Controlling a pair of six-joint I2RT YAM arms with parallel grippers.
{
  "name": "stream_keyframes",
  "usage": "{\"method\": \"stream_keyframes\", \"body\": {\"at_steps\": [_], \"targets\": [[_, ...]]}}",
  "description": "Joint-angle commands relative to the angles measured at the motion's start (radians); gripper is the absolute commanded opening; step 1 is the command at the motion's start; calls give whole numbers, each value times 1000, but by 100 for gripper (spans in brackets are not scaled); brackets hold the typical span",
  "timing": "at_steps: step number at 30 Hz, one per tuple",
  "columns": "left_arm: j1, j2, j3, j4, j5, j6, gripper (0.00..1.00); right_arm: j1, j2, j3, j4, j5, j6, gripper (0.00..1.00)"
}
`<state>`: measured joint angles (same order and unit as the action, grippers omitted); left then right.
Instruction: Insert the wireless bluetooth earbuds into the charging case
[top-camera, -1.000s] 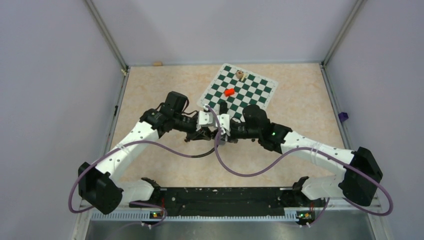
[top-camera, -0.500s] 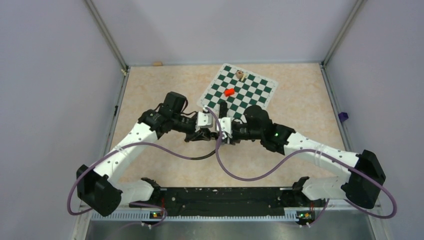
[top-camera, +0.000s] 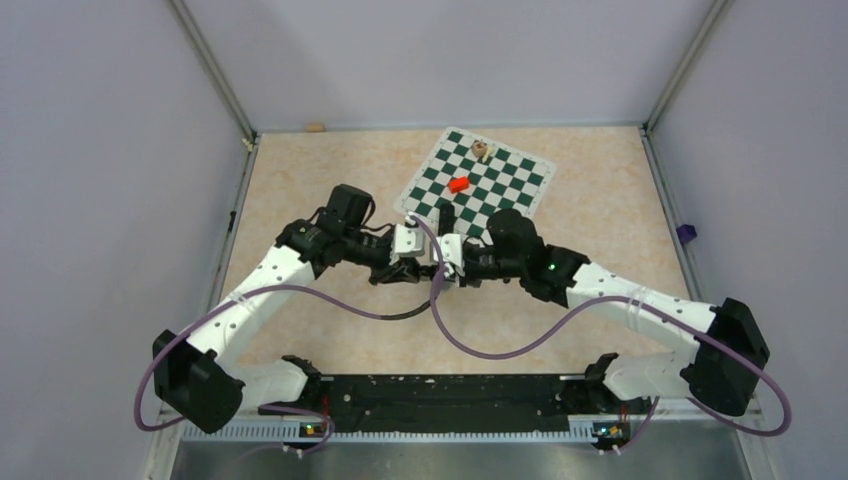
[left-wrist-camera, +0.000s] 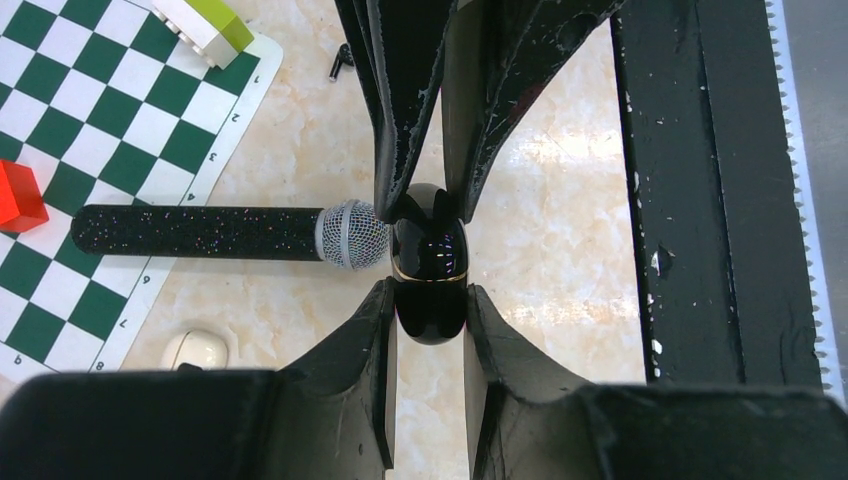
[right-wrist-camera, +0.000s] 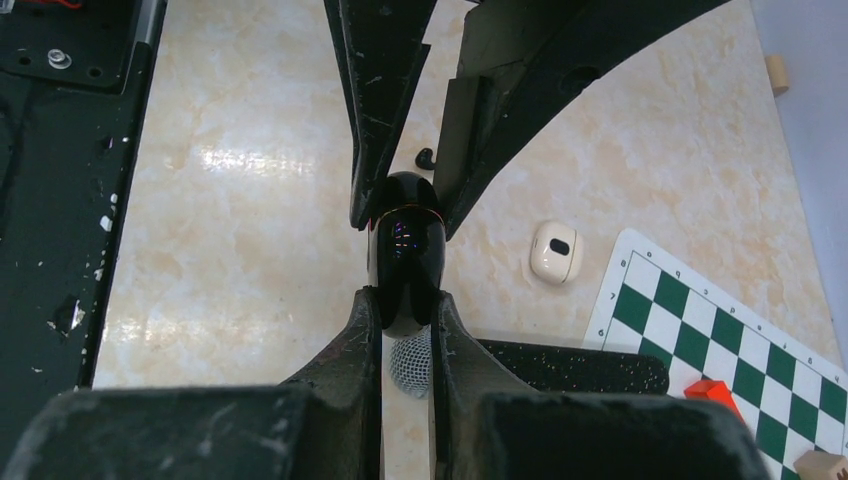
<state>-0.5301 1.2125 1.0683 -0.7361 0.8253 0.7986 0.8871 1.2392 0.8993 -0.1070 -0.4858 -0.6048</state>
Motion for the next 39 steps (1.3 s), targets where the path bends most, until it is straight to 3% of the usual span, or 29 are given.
{"method": "stream_keyframes", "body": {"at_steps": [1,4,9,18,22,28,34,39], "targets": [[-1,-27,-10,15,40,-6,34,1,0,58,24,-43,9,0],[0,-26,-10,15,41,-7,49,1,-8,57,33,-29,17,0],[0,-24,-8,15,41,-8,60,1,-18,51,60,9,26,0],[0,-25,-10,15,36,-10,69,-1,-30,48,92,37,57,0],[0,-21,-9,15,39,-9,67,-2,-24,55,97,12,87,0],[-1,-16,-4,15,40,-12,48,-1,-11,62,96,-7,105,0],[-1,-12,2,15,43,-16,59,-1,-6,74,99,-39,144,0],[1,-11,4,16,44,-19,48,0,-3,76,99,-42,151,0]]}}
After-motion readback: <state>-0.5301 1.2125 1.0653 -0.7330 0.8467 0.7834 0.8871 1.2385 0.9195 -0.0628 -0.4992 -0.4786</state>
